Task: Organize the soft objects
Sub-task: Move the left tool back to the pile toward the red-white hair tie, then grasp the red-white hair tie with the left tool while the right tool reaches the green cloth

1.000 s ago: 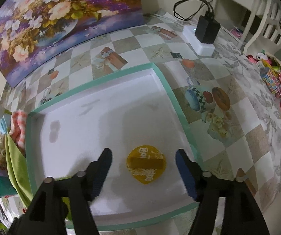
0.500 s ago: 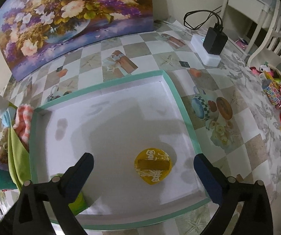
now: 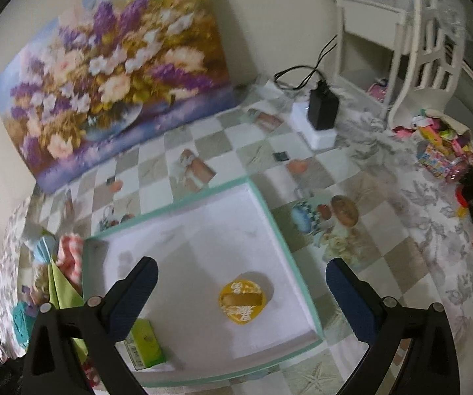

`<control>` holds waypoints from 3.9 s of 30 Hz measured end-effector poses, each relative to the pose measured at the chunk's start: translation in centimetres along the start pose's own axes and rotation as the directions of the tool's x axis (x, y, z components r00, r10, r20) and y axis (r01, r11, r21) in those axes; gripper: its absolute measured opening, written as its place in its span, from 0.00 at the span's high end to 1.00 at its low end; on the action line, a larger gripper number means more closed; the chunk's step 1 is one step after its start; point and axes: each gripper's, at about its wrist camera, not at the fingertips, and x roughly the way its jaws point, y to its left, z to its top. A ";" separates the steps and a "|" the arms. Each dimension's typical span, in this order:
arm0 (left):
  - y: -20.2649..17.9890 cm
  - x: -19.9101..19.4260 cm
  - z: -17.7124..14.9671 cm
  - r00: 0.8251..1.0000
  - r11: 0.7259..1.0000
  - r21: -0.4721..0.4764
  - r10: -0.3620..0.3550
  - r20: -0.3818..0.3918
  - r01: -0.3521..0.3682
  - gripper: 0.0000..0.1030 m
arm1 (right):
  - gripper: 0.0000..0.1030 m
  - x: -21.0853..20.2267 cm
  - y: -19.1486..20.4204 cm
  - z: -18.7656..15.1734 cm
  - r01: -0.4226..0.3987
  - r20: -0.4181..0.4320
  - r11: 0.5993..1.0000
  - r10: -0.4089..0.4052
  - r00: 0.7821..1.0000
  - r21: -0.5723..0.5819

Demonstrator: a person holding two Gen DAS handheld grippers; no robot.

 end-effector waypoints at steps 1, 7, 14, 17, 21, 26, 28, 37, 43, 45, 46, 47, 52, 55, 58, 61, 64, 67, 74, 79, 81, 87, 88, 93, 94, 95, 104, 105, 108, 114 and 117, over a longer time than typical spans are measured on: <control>0.7 -0.2 0.1 1.000 1.000 -0.018 0.005 0.005 -0.005 0.07 | 0.00 -0.1 0.0 0.0 -0.008 -0.002 1.000 0.008 1.000 0.003; 3.9 -0.1 0.6 1.000 0.994 -0.111 0.019 -0.009 -0.020 0.07 | 0.00 0.4 2.3 -0.9 -0.056 -0.050 0.997 0.053 0.997 -0.055; 6.0 1.5 0.1 0.998 0.985 -0.170 0.017 -0.065 -0.028 0.07 | 0.00 0.8 8.5 -3.3 -0.195 -0.144 0.960 0.168 0.975 -0.202; 6.6 2.3 -0.1 0.996 0.983 -0.179 0.033 -0.087 -0.048 0.07 | 0.00 1.2 11.0 -5.0 -0.237 -0.192 0.937 0.190 0.963 -0.259; 7.2 3.6 -0.4 0.989 0.978 -0.186 0.071 -0.128 -0.094 0.08 | 0.00 1.7 13.7 -7.4 -0.260 -0.242 0.904 0.184 0.953 -0.339; 7.1 4.9 -0.8 0.981 0.976 -0.167 0.116 -0.158 -0.142 0.08 | 0.00 2.7 15.0 -8.9 -0.291 -0.296 0.884 0.186 0.937 -0.366; 7.0 5.3 -1.1 0.979 0.976 -0.161 0.119 -0.165 -0.146 0.08 | 0.00 2.7 15.3 -9.3 -0.298 -0.301 0.876 0.188 0.935 -0.379; 5.1 7.0 -1.6 0.975 0.991 -0.065 0.107 -0.193 -0.121 0.15 | 0.00 2.7 15.3 -8.6 -0.275 -0.267 0.884 0.180 0.947 -0.377; 3.9 8.7 -2.1 0.966 0.996 -0.028 0.080 -0.247 -0.090 0.38 | 0.00 2.8 15.5 -8.6 -0.269 -0.259 0.880 0.175 0.950 -0.391; 3.5 9.1 -2.2 0.964 0.996 -0.014 0.085 -0.253 -0.092 0.46 | 0.00 2.8 15.5 -8.7 -0.267 -0.257 0.880 0.174 0.951 -0.393; 3.3 9.3 -2.2 0.963 0.996 -0.005 0.088 -0.256 -0.093 0.51 | 0.00 2.8 15.6 -8.7 -0.266 -0.257 0.879 0.172 0.951 -0.396; 3.2 9.4 -2.1 0.962 0.996 -0.001 0.087 -0.257 -0.090 0.55 | 0.00 2.8 15.6 -8.7 -0.266 -0.257 0.879 0.172 0.951 -0.396; 1.1 11.2 -1.5 0.957 0.995 0.034 0.096 -0.272 -0.091 0.71 | 0.00 3.0 15.5 -8.6 -0.265 -0.257 0.880 0.171 0.951 -0.396; 0.7 11.5 -1.0 0.962 0.995 0.035 0.097 -0.256 -0.091 0.72 | 0.00 3.2 15.4 -8.6 -0.264 -0.257 0.880 0.170 0.951 -0.394; 0.8 11.6 -0.8 0.963 0.996 0.014 0.084 -0.256 -0.083 0.74 | 0.00 3.3 15.5 -8.6 -0.263 -0.256 0.880 0.169 0.952 -0.395; 1.6 10.7 -0.4 0.970 0.997 -0.008 0.070 -0.234 -0.074 0.75 | 0.00 3.3 15.6 -8.6 -0.267 -0.252 0.877 0.175 0.952 -0.401; 1.6 10.2 0.1 0.977 0.997 -0.027 0.062 -0.206 -0.069 0.76 | 0.00 3.2 16.0 -8.7 -0.277 -0.246 0.869 0.187 0.951 -0.409; 1.9 9.6 0.4 0.980 0.996 -0.066 0.039 -0.194 -0.053 0.76 | 0.00 3.0 16.6 -8.8 -0.298 -0.239 0.856 0.212 0.948 -0.422; 3.8 8.9 1.2 0.985 0.983 -0.176 0.014 -0.172 -0.044 0.76 | 0.00 2.8 18.3 -8.7 -0.357 -0.224 0.831 0.285 0.932 -0.427; 5.6 8.8 1.1 0.986 0.971 -0.237 0.002 -0.166 -0.041 0.76 | 0.00 2.7 19.9 -8.8 -0.452 -0.232 0.783 0.388 0.892 -0.428; 6.1 8.6 0.7 0.985 0.967 -0.253 0.001 -0.170 -0.044 0.76 | 0.00 2.4 20.6 -9.0 -0.449 -0.221 0.774 0.391 0.893 -0.446; 8.4 7.8 0.3 0.983 0.959 -0.282 -0.010 -0.183 -0.042 0.75 | 0.00 2.7 22.1 -9.5 -0.451 -0.206 0.752 0.403 0.892 -0.482; 8.6 7.9 0.3 0.983 0.958 -0.283 -0.011 -0.183 -0.042 0.76 | 0.00 3.0 22.2 -9.4 -0.451 -0.212 0.752 0.399 0.892 -0.481; 9.1 7.8 0.6 0.983 0.955 -0.293 -0.013 -0.185 -0.042 0.76 | 0.00 4.2 22.3 -9.1 -0.485 -0.237 0.755 0.423 0.875 -0.441; 9.0 7.8 0.5 0.982 0.955 -0.294 -0.014 -0.186 -0.042 0.76 | 0.00 4.3 22.4 -9.1 -0.482 -0.235 0.757 0.421 0.876 -0.441; 9.0 7.9 0.5 0.982 0.955 -0.295 -0.015 -0.189 -0.042 0.75 | 0.00 4.4 22.5 -9.1 -0.477 -0.236 0.760 0.415 0.879 -0.441; 9.0 7.9 0.6 0.980 0.949 -0.311 -0.015 -0.197 -0.048 0.75 | 0.00 5.9 24.1 -9.3 -0.443 -0.240 0.765 0.372 0.897 -0.467; 9.1 7.9 0.6 0.980 0.948 -0.315 -0.017 -0.198 -0.047 0.75 | 0.00 6.2 24.3 -9.2 -0.434 -0.235 0.768 0.364 0.901 -0.471; 9.2 8.0 0.7 0.980 0.947 -0.317 -0.015 -0.197 -0.049 0.76 | 0.00 6.9 24.4 -9.2 -0.438 -0.250 0.763 0.360 0.899 -0.476; 9.3 8.0 0.8 0.980 0.947 -0.317 -0.016 -0.200 -0.049 0.75 | 0.01 7.7 25.5 -10.0 -0.439 -0.272 0.732 0.345 0.898 -0.521; 9.4 8.1 0.8 0.979 0.947 -0.319 -0.016 -0.201 -0.050 0.75 | 0.10 7.4 25.8 -10.2 -0.435 -0.263 0.724 0.347 0.900 -0.536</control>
